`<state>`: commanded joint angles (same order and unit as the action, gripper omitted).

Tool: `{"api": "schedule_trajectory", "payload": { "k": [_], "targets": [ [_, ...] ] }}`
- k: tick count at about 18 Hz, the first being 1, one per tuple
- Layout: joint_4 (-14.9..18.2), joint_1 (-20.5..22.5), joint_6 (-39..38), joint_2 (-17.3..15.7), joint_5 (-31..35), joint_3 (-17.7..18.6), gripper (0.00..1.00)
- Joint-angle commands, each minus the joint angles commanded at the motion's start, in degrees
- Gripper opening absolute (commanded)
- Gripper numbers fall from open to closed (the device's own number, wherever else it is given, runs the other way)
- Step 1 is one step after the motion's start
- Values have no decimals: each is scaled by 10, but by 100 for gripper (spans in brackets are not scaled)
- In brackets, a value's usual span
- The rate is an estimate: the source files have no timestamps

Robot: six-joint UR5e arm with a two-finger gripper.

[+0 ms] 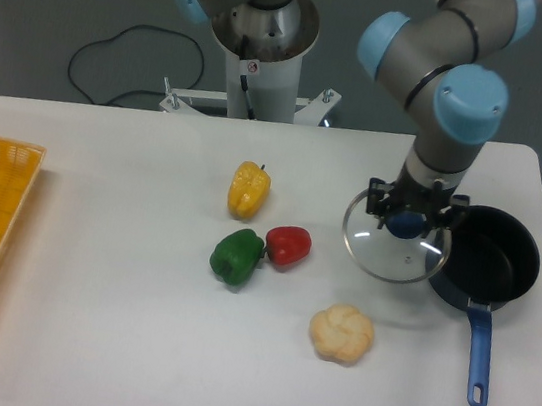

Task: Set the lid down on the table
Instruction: 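Lift the glass lid off the black saucepan and carry it sideways, then lower the held glass lid onto the table beside the saucepan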

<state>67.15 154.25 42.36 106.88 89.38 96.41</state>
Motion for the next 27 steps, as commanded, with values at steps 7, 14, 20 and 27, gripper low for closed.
{"api": "schedule_trajectory", "payload": {
  "k": [7, 14, 20, 27],
  "targets": [
    [-41, 3, 6, -25, -4, 47, 54],
    [-59, 15, 39, -37, -3, 83, 53],
    [-111, 27, 61, -42, -4, 130, 53],
    [-144, 25, 64, -56, -6, 178, 53]
  ]
}}
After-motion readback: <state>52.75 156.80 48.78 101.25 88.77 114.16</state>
